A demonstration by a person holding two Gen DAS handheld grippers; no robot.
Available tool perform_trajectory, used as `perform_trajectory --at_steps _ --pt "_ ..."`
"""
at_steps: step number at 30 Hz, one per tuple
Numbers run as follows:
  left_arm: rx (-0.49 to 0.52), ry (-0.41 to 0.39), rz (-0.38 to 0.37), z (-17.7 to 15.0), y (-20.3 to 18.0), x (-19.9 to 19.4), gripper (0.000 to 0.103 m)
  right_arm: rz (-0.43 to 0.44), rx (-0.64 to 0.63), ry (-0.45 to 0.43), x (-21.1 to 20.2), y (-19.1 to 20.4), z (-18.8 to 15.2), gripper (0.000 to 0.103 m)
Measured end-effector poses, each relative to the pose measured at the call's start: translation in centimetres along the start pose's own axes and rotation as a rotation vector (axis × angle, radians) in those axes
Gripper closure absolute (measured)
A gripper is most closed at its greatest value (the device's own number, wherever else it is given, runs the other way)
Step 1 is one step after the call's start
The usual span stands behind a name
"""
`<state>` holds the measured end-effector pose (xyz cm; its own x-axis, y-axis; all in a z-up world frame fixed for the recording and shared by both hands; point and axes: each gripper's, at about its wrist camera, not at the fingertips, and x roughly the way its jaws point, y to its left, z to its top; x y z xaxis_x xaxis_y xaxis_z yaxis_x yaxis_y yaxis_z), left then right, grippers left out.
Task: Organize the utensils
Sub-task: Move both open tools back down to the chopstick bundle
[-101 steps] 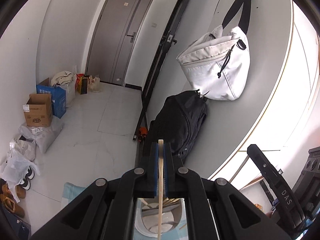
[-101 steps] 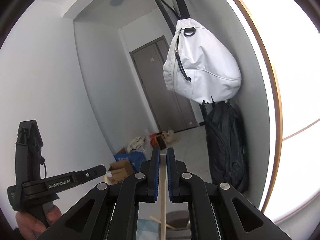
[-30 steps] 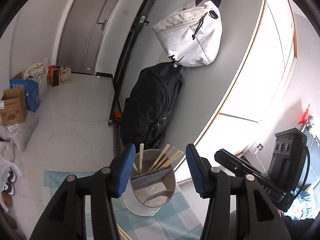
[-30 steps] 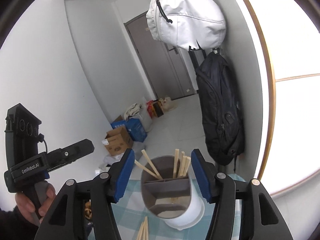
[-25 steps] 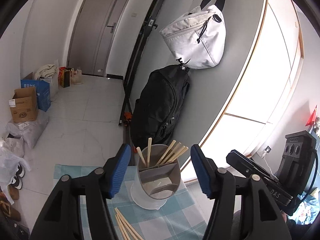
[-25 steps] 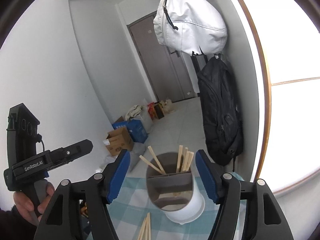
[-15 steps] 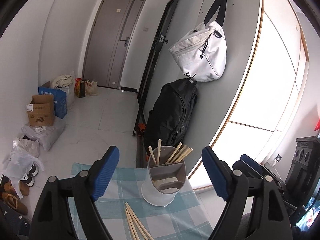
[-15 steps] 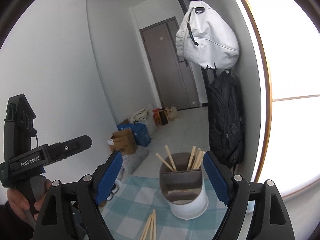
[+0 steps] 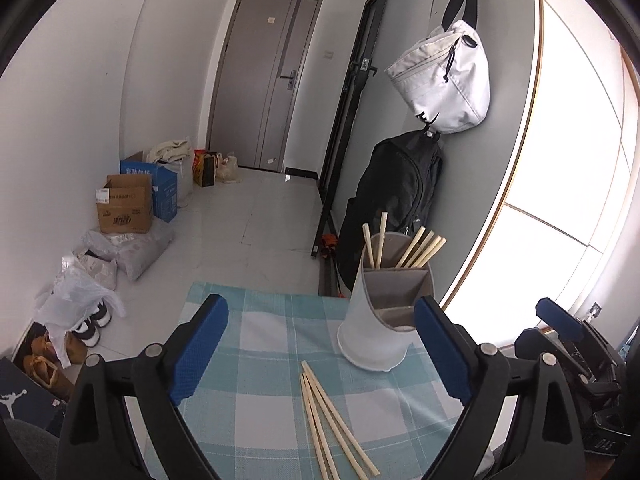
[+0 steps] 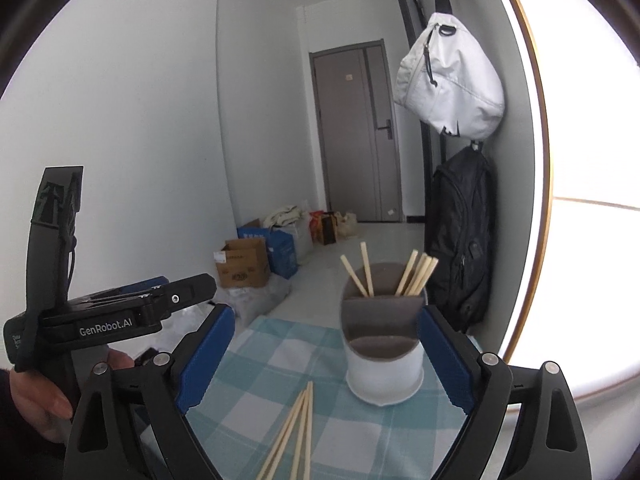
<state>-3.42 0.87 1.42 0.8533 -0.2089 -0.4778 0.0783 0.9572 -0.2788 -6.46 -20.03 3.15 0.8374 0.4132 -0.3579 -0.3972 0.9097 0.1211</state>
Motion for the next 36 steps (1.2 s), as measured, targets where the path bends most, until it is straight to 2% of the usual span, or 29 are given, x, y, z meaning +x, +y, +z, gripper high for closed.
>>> perform_trajectory --at_steps 6,8,9,11,14,17,21,23,26,30,33,36 --pt "-0.052 0.081 0.03 -1.6 2.5 2.4 0.012 0.009 0.012 0.152 3.1 -0.3 -2.1 0.01" --pt "-0.052 0.093 0.048 -2.1 3.1 2.9 0.012 0.031 0.041 0.239 5.0 -0.5 -2.7 0.012" --pt "-0.056 0.098 0.053 -2.3 3.4 3.0 0.012 0.036 0.048 0.273 5.8 -0.5 -3.1 0.016" --pt "-0.09 0.144 0.069 -2.7 4.5 3.9 0.012 0.036 0.057 0.397 8.5 -0.6 -4.2 0.041" --pt "-0.174 0.204 0.06 -3.0 6.2 4.8 0.012 0.052 0.077 0.529 11.6 -0.4 -6.2 0.046" --pt "-0.185 0.213 0.102 -3.1 7.4 5.3 0.012 0.055 0.06 0.62 14.4 0.0 -7.4 0.047" --pt "-0.262 0.263 0.128 -3.2 9.3 5.9 0.012 0.015 0.013 0.697 17.4 0.5 -8.4 0.052" --pt "-0.292 0.299 0.159 -3.6 10.3 6.4 0.012 -0.005 -0.016 0.737 18.9 1.0 -8.9 0.064" --pt "-0.347 0.34 0.182 -4.0 11.5 6.9 0.012 -0.035 -0.08 0.775 20.7 2.0 -9.5 0.071" --pt "-0.41 0.353 0.186 -3.9 12.6 7.0 0.012 -0.07 -0.157 0.836 22.1 2.7 -10.4 0.073" --pt "-0.455 0.375 0.166 -4.1 12.9 7.0 0.012 -0.094 -0.2 0.846 22.8 3.0 -10.6 0.073" --pt "-0.448 0.384 0.177 -4.0 13.0 7.1 0.012 -0.104 -0.23 0.843 22.9 3.5 -10.1 0.075"
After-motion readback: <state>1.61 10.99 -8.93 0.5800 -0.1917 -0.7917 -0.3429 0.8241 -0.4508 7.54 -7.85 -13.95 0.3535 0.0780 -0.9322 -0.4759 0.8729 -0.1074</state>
